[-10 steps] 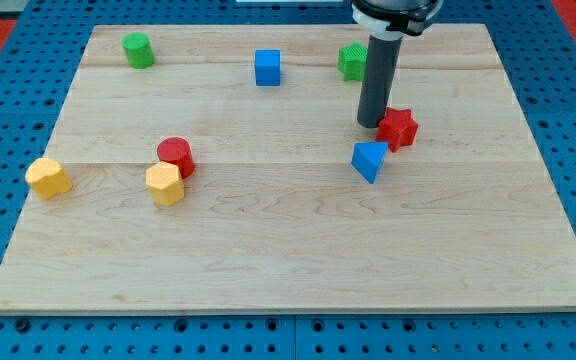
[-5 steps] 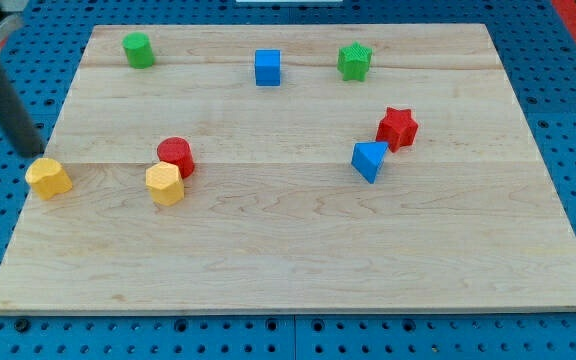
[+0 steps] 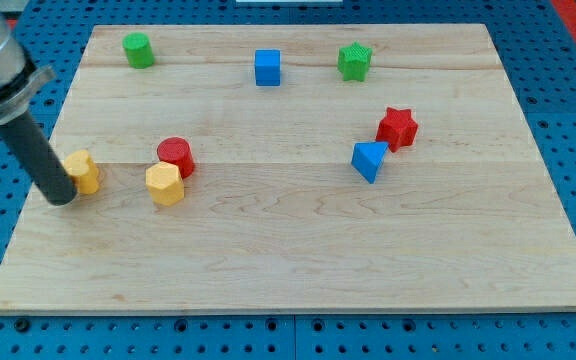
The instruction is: Move the yellow heart to the top left of the red circle
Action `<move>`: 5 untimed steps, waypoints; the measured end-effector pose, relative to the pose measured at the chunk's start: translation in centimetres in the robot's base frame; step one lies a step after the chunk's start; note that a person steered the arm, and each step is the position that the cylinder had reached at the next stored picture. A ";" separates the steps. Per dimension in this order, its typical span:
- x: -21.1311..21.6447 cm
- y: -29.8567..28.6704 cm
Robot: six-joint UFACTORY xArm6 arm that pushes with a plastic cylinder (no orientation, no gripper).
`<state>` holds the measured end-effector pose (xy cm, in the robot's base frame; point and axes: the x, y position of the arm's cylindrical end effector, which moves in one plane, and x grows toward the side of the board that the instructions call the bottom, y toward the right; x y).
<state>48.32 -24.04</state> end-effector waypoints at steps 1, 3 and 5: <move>-2.5 1.1; -5.8 1.1; -5.7 0.9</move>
